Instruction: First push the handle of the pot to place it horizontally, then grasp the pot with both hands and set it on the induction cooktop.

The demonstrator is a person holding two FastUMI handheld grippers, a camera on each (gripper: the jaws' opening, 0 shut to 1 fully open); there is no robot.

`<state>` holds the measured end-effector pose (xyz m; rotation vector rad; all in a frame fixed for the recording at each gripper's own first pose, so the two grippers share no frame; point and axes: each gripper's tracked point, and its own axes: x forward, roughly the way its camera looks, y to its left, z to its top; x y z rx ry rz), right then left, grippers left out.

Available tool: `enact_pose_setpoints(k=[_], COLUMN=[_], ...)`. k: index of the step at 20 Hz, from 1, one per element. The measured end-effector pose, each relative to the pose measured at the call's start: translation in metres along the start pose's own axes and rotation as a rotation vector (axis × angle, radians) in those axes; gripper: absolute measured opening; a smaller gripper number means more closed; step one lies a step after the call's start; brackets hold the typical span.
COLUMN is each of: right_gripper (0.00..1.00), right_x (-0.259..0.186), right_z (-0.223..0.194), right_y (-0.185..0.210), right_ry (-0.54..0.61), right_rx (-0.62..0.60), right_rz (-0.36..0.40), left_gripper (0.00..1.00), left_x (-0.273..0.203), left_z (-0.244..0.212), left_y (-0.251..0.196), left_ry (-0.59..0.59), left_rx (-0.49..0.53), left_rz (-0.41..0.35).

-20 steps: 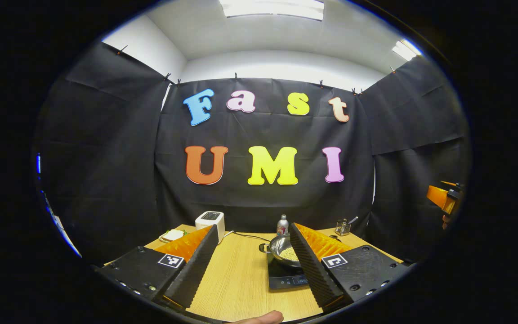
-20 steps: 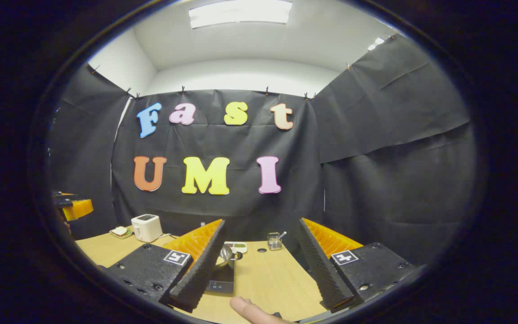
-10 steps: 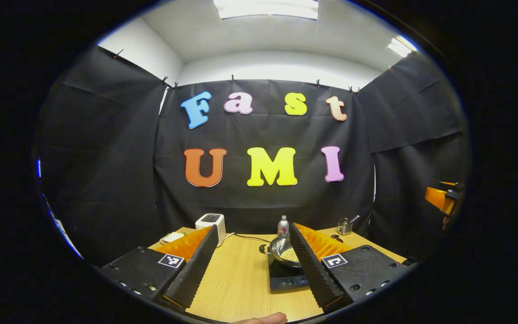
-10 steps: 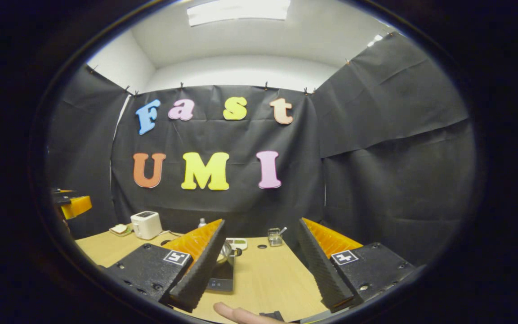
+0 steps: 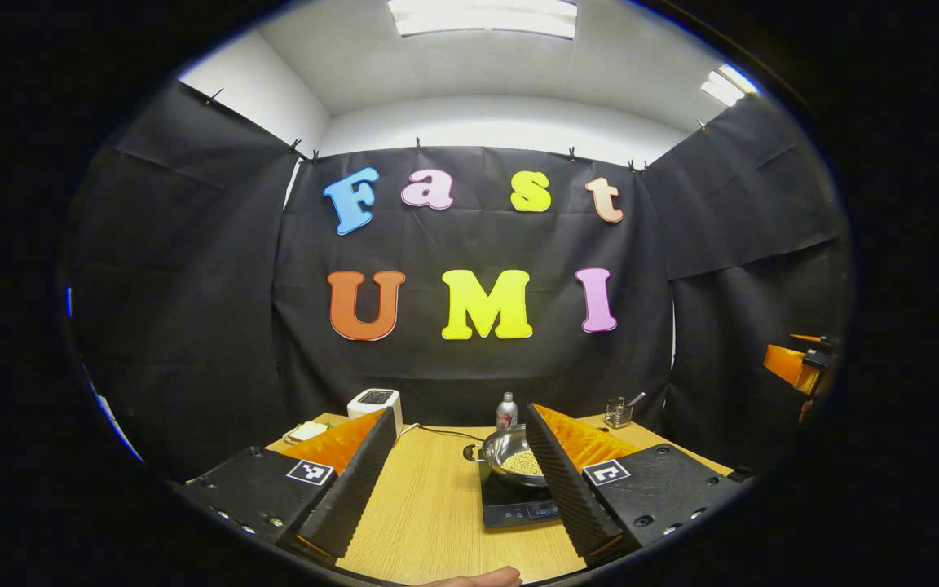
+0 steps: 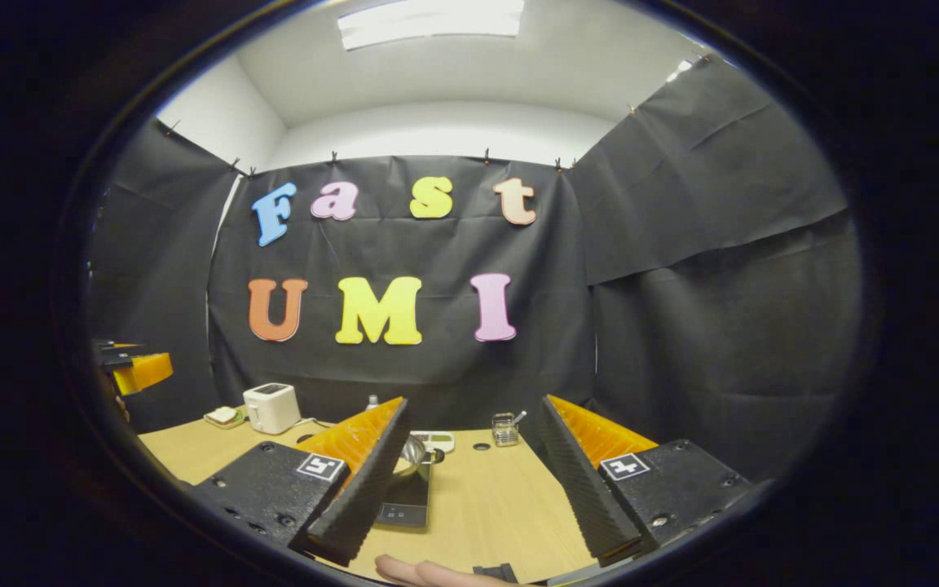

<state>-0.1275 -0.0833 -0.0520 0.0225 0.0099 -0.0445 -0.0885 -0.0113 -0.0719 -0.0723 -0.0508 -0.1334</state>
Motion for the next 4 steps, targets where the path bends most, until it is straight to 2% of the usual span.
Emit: enact_pose_setpoints(k=[1, 2, 3, 4], right_gripper=[0.96, 0.96, 0.97, 0.96], right_x=[-0.0001, 0.0005, 0.0014, 0.0009], right_z=[-0.0008, -0.0009, -0.0021, -0.0021], right_y=[-0.0001, -0.0001, 0.0000, 0.0007], right_ry=[0.001, 0.001, 0.000, 0.001], right_rx=[0.001, 0.004, 0.007, 0.009], right_rz=[0.000, 0.001, 0.004, 0.007], left_gripper=[0.84, 0.84, 0.95, 0.84], left_x=[-0.0012, -0.0014, -0.0002, -0.0010], left_z=[0.0004, 0.0005, 0.0010, 0.0006], left_y=[0.0003, 0.0011, 0.0011, 0.0004], left_ry=[-0.001, -0.005, -0.008, -0.007], left_rx=[0.000, -0.002, -0.004, -0.006], left_rz=[0.001, 0.002, -0.001, -0.003])
